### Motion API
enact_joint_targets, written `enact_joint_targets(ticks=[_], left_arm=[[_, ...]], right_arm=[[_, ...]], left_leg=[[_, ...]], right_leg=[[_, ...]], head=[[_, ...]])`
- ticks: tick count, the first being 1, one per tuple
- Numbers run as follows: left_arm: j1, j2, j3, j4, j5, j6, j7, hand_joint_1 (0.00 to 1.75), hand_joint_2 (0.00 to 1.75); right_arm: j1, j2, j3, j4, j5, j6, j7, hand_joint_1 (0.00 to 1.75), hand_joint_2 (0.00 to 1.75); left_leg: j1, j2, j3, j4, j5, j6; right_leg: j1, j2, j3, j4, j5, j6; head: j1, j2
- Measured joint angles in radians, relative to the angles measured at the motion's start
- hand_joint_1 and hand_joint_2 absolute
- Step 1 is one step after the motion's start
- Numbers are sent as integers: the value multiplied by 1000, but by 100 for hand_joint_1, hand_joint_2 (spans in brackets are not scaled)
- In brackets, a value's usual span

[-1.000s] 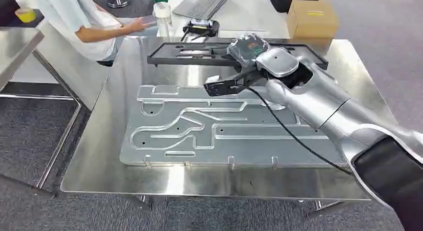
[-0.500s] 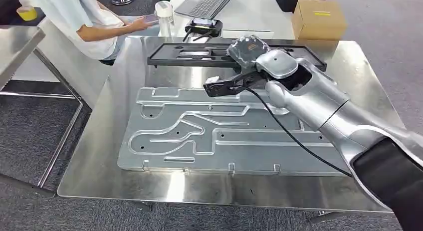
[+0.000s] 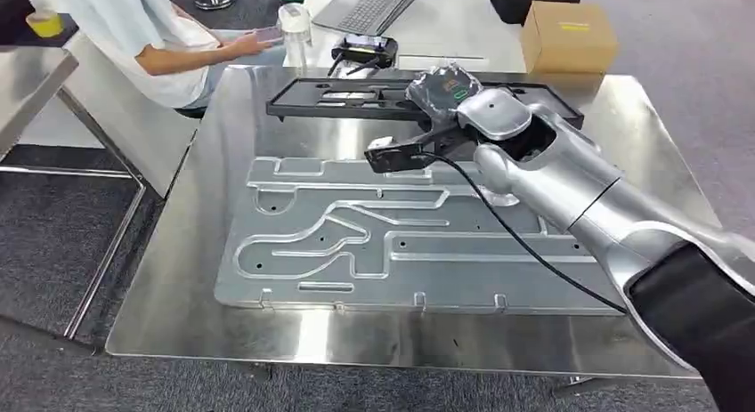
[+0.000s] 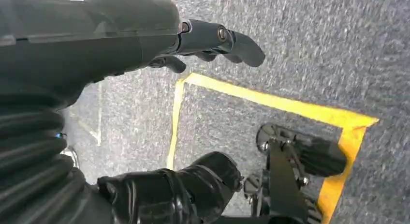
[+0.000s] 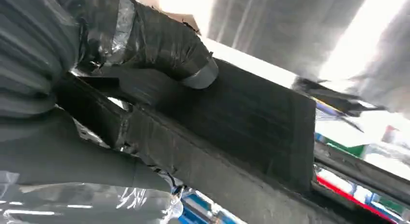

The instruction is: Take the parts from the cabinet and place them on the table.

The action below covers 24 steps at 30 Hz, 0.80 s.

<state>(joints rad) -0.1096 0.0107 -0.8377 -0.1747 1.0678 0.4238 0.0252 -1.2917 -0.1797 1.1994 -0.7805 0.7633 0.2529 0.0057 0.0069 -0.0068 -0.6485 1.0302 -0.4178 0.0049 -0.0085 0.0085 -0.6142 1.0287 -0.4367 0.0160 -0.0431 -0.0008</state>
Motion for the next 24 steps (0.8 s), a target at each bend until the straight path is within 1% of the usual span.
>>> enact_joint_targets(ticks=[1, 3, 4, 5, 6, 7, 8, 9, 10, 11, 12, 13, 14, 16, 17, 18, 19, 21, 22, 23, 24], left_arm=[[1, 0, 0, 0, -2, 3, 0, 0, 175], [1, 0, 0, 0, -7, 7, 2, 0, 175], [0, 0, 0, 0, -9, 10, 5, 0, 175], [-1, 0, 0, 0, -10, 11, 6, 0, 175], [-1, 0, 0, 0, -11, 13, 7, 0, 175], [-2, 0, 0, 0, -14, 14, 7, 0, 175], [-1, 1, 0, 0, -16, 15, 7, 0, 175], [-1, 1, 0, 0, -17, 16, 8, 0, 175], [-1, 1, 0, 0, -17, 18, 8, 0, 175], [0, 0, 0, 0, -18, 18, 8, 0, 175], [0, -2, 0, 0, -18, 20, 8, 0, 175], [-1, -3, 0, 0, -18, 21, 8, 0, 175], [-1, -3, 0, 0, -18, 23, 7, 0, 175], [-1, -3, 0, 0, -18, 26, 4, 0, 175], [-1, -2, 0, 0, -18, 26, 0, 0, 175], [2, -3, 0, 0, -18, 26, -3, 0, 175], [2, -5, 0, 0, -17, 24, -7, 0, 175], [1, -5, 0, 0, -14, 23, -13, 0, 175], [2, -6, 0, 0, -13, 21, -14, 0, 175], [2, -6, 0, 0, -10, 21, -14, 0, 175], [2, -6, 0, 0, -7, 21, -14, 0, 175]], right_arm=[[0, -2, 0, 0, -12, -2, 0, 175, 175], [1, -3, 0, 0, -35, -8, 0, 175, 175], [11, -3, -2, 0, -56, -28, 0, 175, 175], [27, -3, -2, 0, -60, -52, 0, 175, 175], [49, -2, -2, 0, -60, -71, 0, 175, 175], [72, -2, -2, 1, -60, -81, -1, 175, 175], [91, -2, -2, 2, -60, -85, -1, 175, 175], [105, -2, -2, 4, -61, -87, -2, 175, 175], [114, -1, -2, 5, -62, -92, -2, 175, 175], [118, -1, -2, 6, -63, -98, -2, 175, 175], [121, -1, -5, 7, -64, -105, -2, 175, 175], [126, 3, -6, 7, -66, -111, -2, 175, 175], [133, 7, -8, 8, -68, -115, -3, 175, 175], [153, 10, -9, 10, -70, -118, -4, 175, 175], [161, 10, -10, 10, -74, -119, -5, 175, 175], [170, 10, -14, 11, -84, -124, -5, 175, 175], [177, 11, -23, 11, -92, -134, -5, 175, 175], [200, 13, -42, 11, -103, -149, -5, 175, 175], [216, 13, -49, 10, -106, -150, -5, 175, 175], [232, 13, -53, 10, -107, -150, -5, 175, 175], [247, 13, -58, 10, -109, -150, -5, 175, 175]], left_leg=[[7, 2, 8, -13, 6, 9], [5, 2, 12, -15, 6, 15], [5, 3, 12, -15, 6, 24], [4, 3, 12, -15, 6, 24], [4, 2, 13, -15, 5, 26], [4, 1, 12, -14, 5, 27], [4, -1, 12, -12, 5, 28], [4, -3, 12, -9, 4, 28], [3, -5, 11, -5, 2, 26], [2, -6, 11, -2, 0, 23], [2, -6, 9, 0, -2, 20], [-6, -7, 3, 7, -3, 15], [-4, -6, 3, 3, 1, 10], [-2, -6, 6, -2, 5, 1], [-3, -9, 2, 0, 0, -4], [-2, -5, -6, 20, -18, -11], [-1, -3, -26, 69, -54, -17], [5, 0, -92, 226, -127, -27], [6, 0, -117, 284, -141, -30], [7, 0, -122, 295, -134, -32], [8, 1, -103, 257, -106, -33]], right_leg=[[-3, 0, -4, 8, -10, 5], [-3, -1, -14, 36, -30, 7], [-1, -2, -45, 107, -71, 8], [-1, -2, -80, 185, -105, 11], [-2, -2, -114, 256, -131, 13], [-2, -2, -139, 303, -140, 14], [-2, -3, -140, 300, -126, 13], [-2, -3, -123, 260, -96, 11], [-1, -3, -79, 169, -47, 6], [0, -3, -32, 76, -5, 0], [2, -4, -9, 19, -7, -7], [8, -5, 3, 6, -6, -6], [6, -3, 1, 8, -4, -8], [9, -3, 0, 7, -1, -14], [-2, -5, 5, -5, 7, -24], [-2, -7, 8, -9, 9, -28], [-4, -7, 7, -9, 10, -31], [-3, -7, 6, -9, 11, -32], [-3, -7, 6, -8, 10, -32], [-4, -7, 6, -8, 10, -32], [-4, -7, 6, -6, 10, -31]], head=[[0, 0], [1, 0], [2, 0], [2, 0], [2, 0], [2, 0], [2, 0], [2, 0], [2, 0], [2, 0], [2, 0], [2, 0], [0, 0], [0, 0], [1, 0], [-2, 0], [-8, 0], [-8, 0], [-8, 0], [-8, 0], [-8, 0]])
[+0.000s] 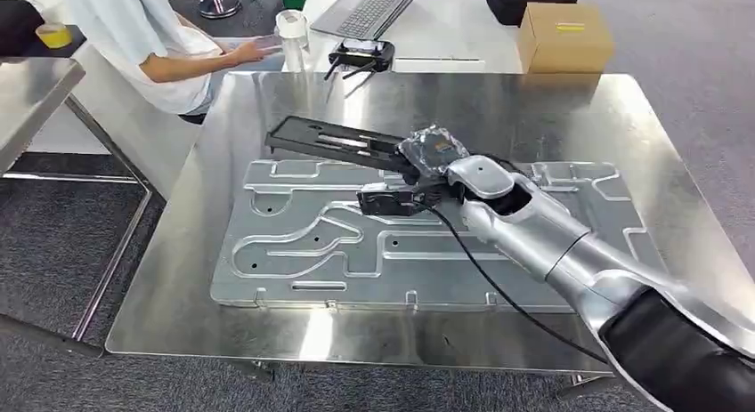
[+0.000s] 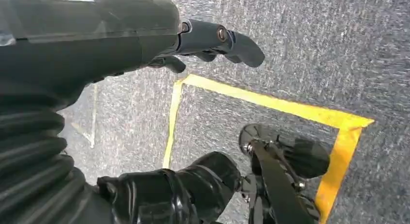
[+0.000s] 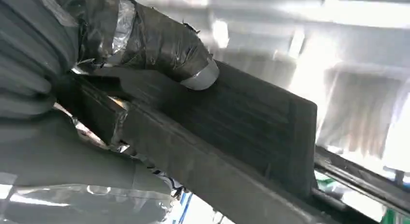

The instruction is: Take the parts from the cabinet and place them on the table.

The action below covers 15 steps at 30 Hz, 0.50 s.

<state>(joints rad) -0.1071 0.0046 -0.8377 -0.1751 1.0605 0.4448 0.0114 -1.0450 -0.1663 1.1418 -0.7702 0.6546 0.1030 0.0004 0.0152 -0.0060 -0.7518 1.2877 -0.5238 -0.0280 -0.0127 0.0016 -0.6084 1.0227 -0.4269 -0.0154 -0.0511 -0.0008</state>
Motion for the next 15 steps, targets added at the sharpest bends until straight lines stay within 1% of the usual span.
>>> enact_joint_targets(ticks=[1, 2, 3, 4, 5, 6, 7, 8, 9, 10, 11, 12, 13, 14, 15], left_arm=[[0, 0, 0, 0, 1, 0, 1, 0, 175], [0, 0, 0, 0, 2, 1, 2, 0, 175], [0, 0, 0, 0, 2, 2, 3, 0, 175], [-1, 0, 0, 0, 2, 2, 3, 0, 175], [-2, 0, 0, 0, 2, 3, 4, 0, 175], [-2, 0, 0, 0, 2, 3, 5, 0, 175], [-1, 0, 0, 0, 2, 3, 6, 0, 175], [-1, -1, 0, 0, 2, 3, 6, 0, 175], [-1, -3, 0, 0, 2, 3, 6, 0, 175], [-1, -4, 0, 0, 2, 3, 6, 0, 175], [-1, -4, 0, 0, 2, 3, 6, 0, 175], [-1, -4, 0, 0, 2, 3, 6, 0, 175], [-1, -3, 0, 0, 2, 3, 6, 0, 175], [-2, -3, 0, 0, 2, 3, 6, 0, 175], [-2, -4, 0, 0, 2, 4, 6, 0, 175]], right_arm=[[11, 0, -5, 0, -2, 0, 0, 175, 175], [17, 0, -10, 0, -2, -2, 0, 175, 175], [20, 0, -20, 0, -2, -3, 0, 175, 175], [20, -2, -28, 0, -3, -6, 1, 175, 175], [22, -2, -35, 0, -3, -7, 3, 175, 175], [24, -2, -39, 0, -3, -8, 3, 175, 175], [27, -2, -42, 0, -4, -8, 3, 175, 175], [29, -2, -44, 0, -4, -8, 3, 175, 175], [31, -5, -47, 0, -5, -8, 3, 175, 175], [31, -7, -52, 0, -5, -8, 3, 175, 175], [31, -7, -55, 0, -5, -9, 3, 175, 175], [35, -7, -58, 0, -5, -9, 3, 175, 175], [40, -7, -59, 0, -5, -9, 3, 175, 175], [46, -8, -60, 0, -5, -9, 3, 175, 175], [50, -8, -61, 0, -5, -8, 3, 175, 175]], left_leg=[[1, 1, 37, -71, 39, 0], [2, 1, 84, -161, 79, 2], [2, 1, 119, -243, 94, 5], [-6, -1, 134, -258, 82, 9], [-6, -1, 131, -256, 86, 19], [-7, -1, 129, -257, 86, 22], [-8, -1, 129, -256, 86, 28], [-5, 0, 133, -266, 91, 37], [-2, 1, 137, -272, 96, 44], [-2, 1, 137, -274, 96, 52], [-2, 2, 136, -274, 96, 57], [-3, 3, 136, -274, 96, 58], [-4, 3, 136, -273, 95, 59], [-4, 2, 136, -272, 95, 59], [-4, 1, 136, -270, 94, 59]], right_leg=[[-1, 1, 0, 2, -1, 1], [-2, 2, 0, 5, -3, 4], [-3, 2, -1, 8, -6, 9], [5, 3, -7, 10, -6, 14], [4, 4, -9, 9, -3, 19], [3, 4, -8, 7, -2, 22], [3, 4, -6, 2, 1, 28], [5, 4, -5, 3, -1, 35], [0, 4, -15, 21, -17, 39], [2, 2, -36, 69, -51, 39], [2, 3, -69, 143, -89, 41], [2, 3, -108, 229, -124, 44], [1, 3, -138, 292, -143, 46], [1, 3, -152, 317, -140, 47], [1, 2, -141, 293, -117, 46]], head=[[0, 0], [0, 0], [0, 0], [-1, 0], [1, 0], [1, 0], [0, 0], [1, 0], [1, 0], [3, 0], [2, 0], [2, 0], [2, 0], [3, 0], [3, 0]])
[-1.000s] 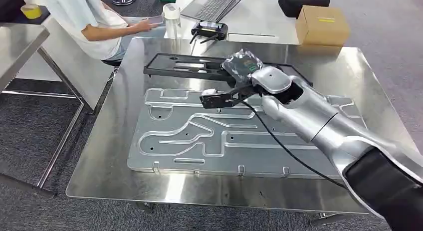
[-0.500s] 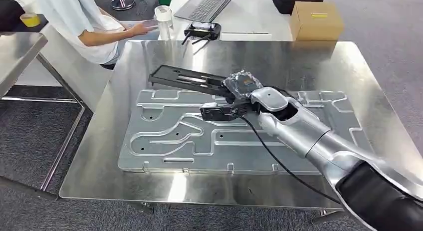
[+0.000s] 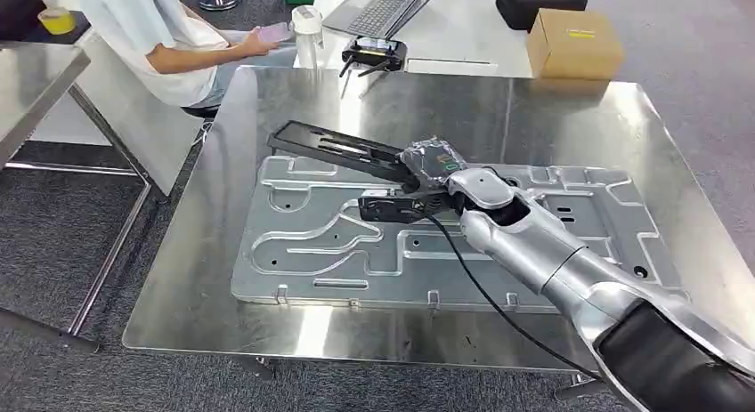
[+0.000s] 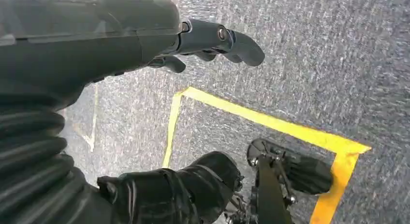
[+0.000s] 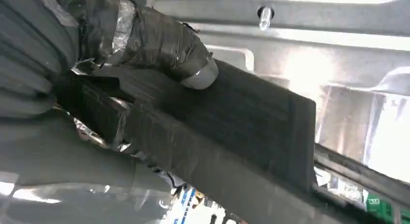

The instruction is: Take the parts from the cabinet and place them on the table.

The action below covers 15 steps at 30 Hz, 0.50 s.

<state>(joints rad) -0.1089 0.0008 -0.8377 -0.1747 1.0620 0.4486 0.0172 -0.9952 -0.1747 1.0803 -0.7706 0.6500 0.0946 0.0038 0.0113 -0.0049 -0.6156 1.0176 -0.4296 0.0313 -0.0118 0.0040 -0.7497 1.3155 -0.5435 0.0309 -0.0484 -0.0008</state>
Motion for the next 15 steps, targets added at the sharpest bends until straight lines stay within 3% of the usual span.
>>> enact_joint_targets(ticks=[1, 3, 4, 5, 7, 9, 10, 13, 14, 15], left_arm=[[0, 0, 0, 0, 0, 1, 0, 0, 175], [1, -3, 0, 0, 1, 2, -7, 0, 175], [1, -3, 0, 0, 2, 2, -12, 0, 175], [0, -3, 0, 0, 3, 1, -15, 0, 175], [1, -3, 0, 0, 2, -5, -18, 0, 175], [1, -3, 0, 0, -2, -8, -18, 0, 175], [3, -4, 0, 0, -4, -12, -18, 0, 0], [2, -5, 0, 0, -6, -11, -23, 0, 0], [2, -5, 0, 0, -4, -11, -24, 0, 0], [2, -5, 0, 0, -2, -12, -25, 0, 0]], right_arm=[[1, 0, -2, 0, 0, 0, 0, 175, 175], [0, -1, -6, 0, 1, 1, 2, 175, 175], [-1, -2, -8, 0, 2, 2, 2, 175, 175], [-1, -2, -8, -4, 3, 3, 2, 0, 0], [2, -3, -10, -8, 5, 8, 5, 0, 0], [0, -8, -15, -16, 6, 12, 9, 0, 0], [-1, -9, -18, -20, 7, 13, 11, 0, 0], [-1, -11, -19, -29, 10, 22, 17, 0, 0], [-1, -12, -20, -32, 10, 28, 18, 0, 0], [0, -13, -20, -35, 11, 29, 19, 0, 0]], left_leg=[[0, -1, 0, 3, -1, -1], [0, -2, 0, 13, -8, -9], [-6, -3, -5, 17, -11, -14], [-7, -3, -9, 21, -11, -17], [-5, -2, -8, 13, -5, -27], [-3, -1, -13, 22, -18, -38], [-3, 0, -25, 56, -45, -42], [0, 0, -121, 271, -139, -53], [0, 0, -143, 316, -143, -55], [0, 0, -139, 302, -122, -55]], right_leg=[[-1, 0, 27, -58, 35, -2], [-1, -1, 118, -245, 119, -10], [4, -1, 134, -270, 98, -12], [4, 1, 132, -275, 105, -15], [8, 3, 129, -274, 106, -21], [-2, 2, 136, -289, 115, -35], [-3, 2, 137, -290, 117, -41], [-3, 2, 135, -289, 117, -44], [-3, 2, 136, -288, 117, -44], [-3, 2, 136, -287, 116, -44]], head=[[0, 0], [1, 0], [0, 0], [-3, 0], [-1, 0], [-1, 0], [-5, 0], [-6, 0], [-6, 0], [-6, 0]])
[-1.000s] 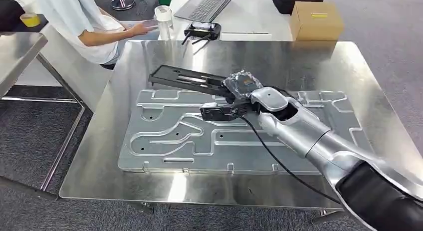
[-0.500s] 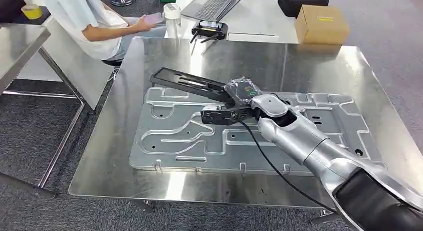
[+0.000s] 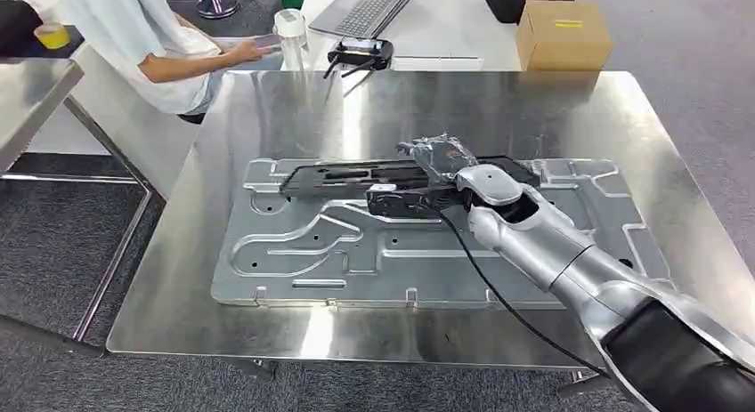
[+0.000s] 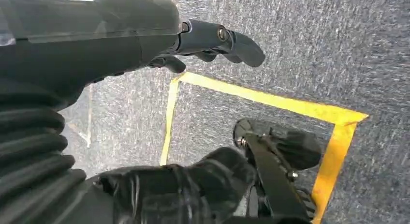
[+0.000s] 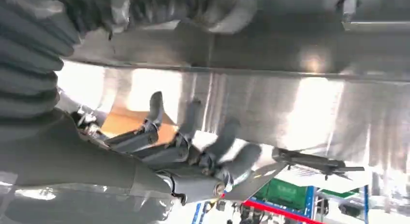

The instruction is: Take the parts from the cabinet and place them on the table.

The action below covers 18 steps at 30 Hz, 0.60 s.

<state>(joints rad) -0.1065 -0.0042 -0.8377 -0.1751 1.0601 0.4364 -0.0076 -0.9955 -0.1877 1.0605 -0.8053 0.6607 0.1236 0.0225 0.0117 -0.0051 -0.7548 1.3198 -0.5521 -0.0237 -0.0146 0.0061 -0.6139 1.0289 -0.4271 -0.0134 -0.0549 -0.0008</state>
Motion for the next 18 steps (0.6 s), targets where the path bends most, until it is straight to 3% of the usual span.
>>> enact_joint_targets(ticks=[1, 2, 3, 5, 8, 9, 10, 11, 13, 14, 15, 16, 18], left_arm=[[0, 0, 0, 0, 2, 0, -2, 0, 0], [0, 0, 0, 0, 4, 0, -3, 0, 0], [1, 0, 0, 0, 5, -1, -4, 0, 0], [-1, 1, 0, 0, 8, -3, -5, 0, 0], [-1, 0, 0, 0, 8, -11, -6, 0, 0], [0, 0, 0, 0, 8, -12, -8, 0, 0], [0, -1, 0, 0, 8, -13, -10, 0, 0], [-1, -2, 0, 0, 8, -13, -11, 0, 0], [-1, -1, 0, 0, 8, -13, -13, 0, 0], [-1, 0, 0, 0, 8, -13, -14, 0, 0], [-1, 0, 0, 0, 8, -13, -14, 0, 0], [0, 0, 0, 0, 8, -13, -14, 0, 0], [1, -1, 0, 0, 8, -14, -14, 0, 0]], right_arm=[[0, -2, -2, -4, 0, 0, 1, 0, 0], [-1, -4, -4, -10, 0, 1, 2, 0, 0], [-1, -5, -8, -14, 0, 1, 2, 0, 0], [-5, -10, -12, -21, 0, 2, 4, 0, 0], [-5, -15, -12, -28, 0, 9, 6, 0, 0], [-5, -20, -14, -31, 0, 11, 7, 0, 0], [-6, -23, -15, -32, 0, 13, 7, 0, 0], [-7, -24, -15, -35, 0, 13, 7, 0, 0], [-3, -28, -15, -37, 0, 14, 7, 0, 0], [1, -29, -15, -36, 0, 15, 7, 0, 0], [4, -32, -15, -37, 0, 16, 8, 0, 0], [3, -34, -15, -37, 0, 16, 7, 0, 0], [0, -36, -16, -40, 0, 16, 8, 0, 0]], left_leg=[[0, 0, 28, -62, 42, 2], [0, 0, 78, -164, 94, 6], [0, 0, 110, -230, 122, 9], [-8, -1, 142, -298, 111, 17], [-8, -2, 139, -294, 116, 31], [-1, 0, 144, -306, 122, 41], [-2, 0, 146, -308, 124, 46], [-2, 1, 144, -308, 125, 55], [-3, 2, 142, -307, 126, 58], [-3, 2, 141, -307, 126, 58], [-3, 1, 141, -306, 126, 58], [-3, 0, 141, -304, 126, 58], [-3, 0, 142, -297, 122, 52]], right_leg=[[0, 1, 0, 1, 0, 0], [0, 2, 2, 1, -1, 2], [0, 3, 3, 1, -2, 3], [6, 4, -2, 3, -2, 13], [7, 4, 0, -4, 4, 28], [5, 4, -4, 2, -4, 34], [4, 2, -15, 26, -23, 36], [6, 1, -43, 93, -65, 37], [4, 1, -114, 254, -134, 41], [4, 1, -139, 306, -145, 43], [4, 0, -140, 307, -134, 42], [4, 0, -118, 262, -103, 41], [4, -2, -28, 86, -18, 35]], head=[[0, 0], [0, 0], [0, 0], [1, 0], [2, 0], [1, 0], [2, 0], [3, 0], [3, 0], [3, 0], [3, 0], [4, 0], [3, 0]])
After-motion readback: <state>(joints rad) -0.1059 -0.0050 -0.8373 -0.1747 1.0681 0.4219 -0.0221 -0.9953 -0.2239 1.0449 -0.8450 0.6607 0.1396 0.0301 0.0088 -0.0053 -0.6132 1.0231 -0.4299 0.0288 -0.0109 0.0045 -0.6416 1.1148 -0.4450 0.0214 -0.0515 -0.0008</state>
